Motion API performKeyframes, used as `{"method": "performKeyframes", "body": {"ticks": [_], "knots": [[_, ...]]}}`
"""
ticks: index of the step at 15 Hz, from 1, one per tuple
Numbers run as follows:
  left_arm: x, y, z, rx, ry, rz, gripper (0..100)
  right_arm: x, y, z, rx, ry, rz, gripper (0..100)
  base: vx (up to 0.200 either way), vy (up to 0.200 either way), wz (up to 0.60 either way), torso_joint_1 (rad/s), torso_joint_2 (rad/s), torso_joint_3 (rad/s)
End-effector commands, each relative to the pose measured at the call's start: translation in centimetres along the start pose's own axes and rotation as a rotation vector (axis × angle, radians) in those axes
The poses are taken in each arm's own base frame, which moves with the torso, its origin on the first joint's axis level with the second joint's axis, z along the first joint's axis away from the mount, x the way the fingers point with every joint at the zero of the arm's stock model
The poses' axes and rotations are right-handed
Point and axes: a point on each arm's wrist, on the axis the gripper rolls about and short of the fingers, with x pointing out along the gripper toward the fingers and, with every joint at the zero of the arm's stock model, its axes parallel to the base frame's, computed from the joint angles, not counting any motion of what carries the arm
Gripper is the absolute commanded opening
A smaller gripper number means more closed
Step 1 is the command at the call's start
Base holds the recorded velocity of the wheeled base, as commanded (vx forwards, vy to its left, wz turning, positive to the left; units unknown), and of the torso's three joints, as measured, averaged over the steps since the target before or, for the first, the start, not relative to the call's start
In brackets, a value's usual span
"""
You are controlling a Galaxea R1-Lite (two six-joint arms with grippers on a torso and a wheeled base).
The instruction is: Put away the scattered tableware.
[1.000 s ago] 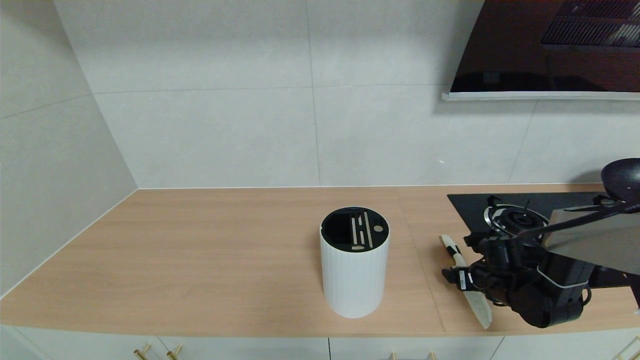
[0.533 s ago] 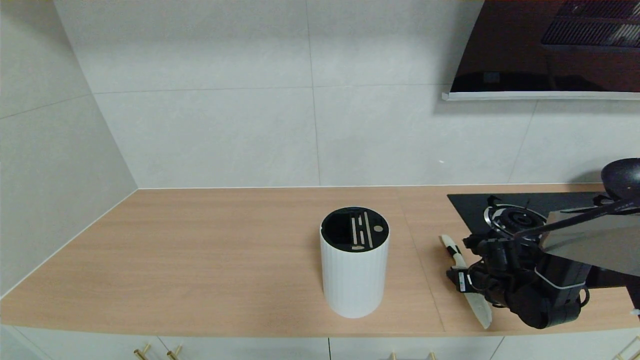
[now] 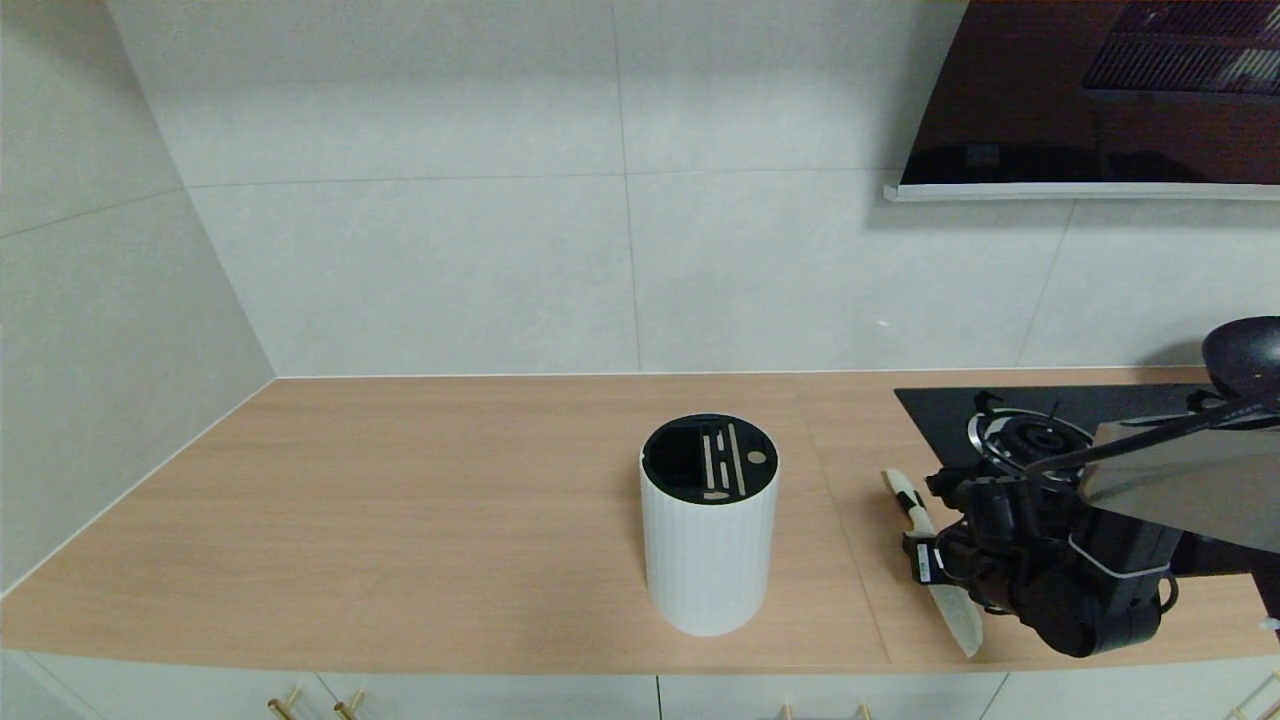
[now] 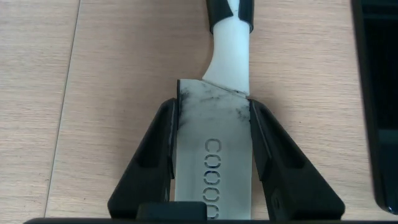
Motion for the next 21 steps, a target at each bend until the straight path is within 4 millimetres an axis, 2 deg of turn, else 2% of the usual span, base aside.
{"method": "performKeyframes", "body": {"ticks": [1,6,8,9,10,11,15,18,19,20,21], "knots": [[0.0,0.0,0.0,-0.001,0.000,0.000,100,-0.6,0.0,0.8,0.006,-0.025,-0.009,0,0.000,0.000,0.00,0.000,0.00,0.000],[0.0,0.0,0.0,0.001,0.000,0.000,100,-5.6,-0.3,4.9,0.027,-0.156,0.010,0,0.000,0.000,0.00,0.000,0.00,0.000],[0.0,0.0,0.0,0.002,0.000,0.000,100,-8.9,-0.5,6.8,0.032,-0.225,0.045,0,0.000,0.000,0.00,0.000,0.00,0.000],[0.0,0.0,0.0,0.002,0.000,0.000,100,-10.6,-0.4,7.3,0.029,-0.252,0.081,0,0.000,0.000,0.00,0.000,0.00,0.000],[0.0,0.0,0.0,0.002,0.000,0.000,100,-10.7,-0.3,7.3,0.028,-0.255,0.084,0,0.000,0.000,0.00,0.000,0.00,0.000],[0.0,0.0,0.0,0.004,0.000,0.000,100,-12.8,0.0,7.8,0.017,-0.290,0.134,0,0.000,0.000,0.00,0.000,0.00,0.000],[0.0,0.0,0.0,0.007,0.000,0.000,100,-14.2,0.9,8.3,0.001,-0.324,0.168,0,0.000,0.000,0.00,0.000,0.00,0.000],[0.0,0.0,0.3,0.010,-0.006,-0.008,100,-17.1,2.2,9.9,-0.008,-0.411,0.213,0,0.000,0.000,0.00,0.000,0.00,0.000],[-0.2,0.0,0.9,0.010,-0.021,-0.016,100,-17.8,2.4,10.3,-0.010,-0.426,0.223,0,0.000,0.000,0.00,0.000,0.00,0.000],[-0.7,-0.1,3.9,0.009,-0.062,-0.079,100,-19.7,3.2,11.7,-0.019,-0.450,0.256,0,0.000,0.000,0.00,0.000,0.00,0.000],[-0.5,-0.2,6.3,0.009,-0.022,-0.158,100,-21.1,3.7,13.1,-0.024,-0.469,0.278,0,0.000,0.000,0.00,0.000,0.00,0.000]]}}
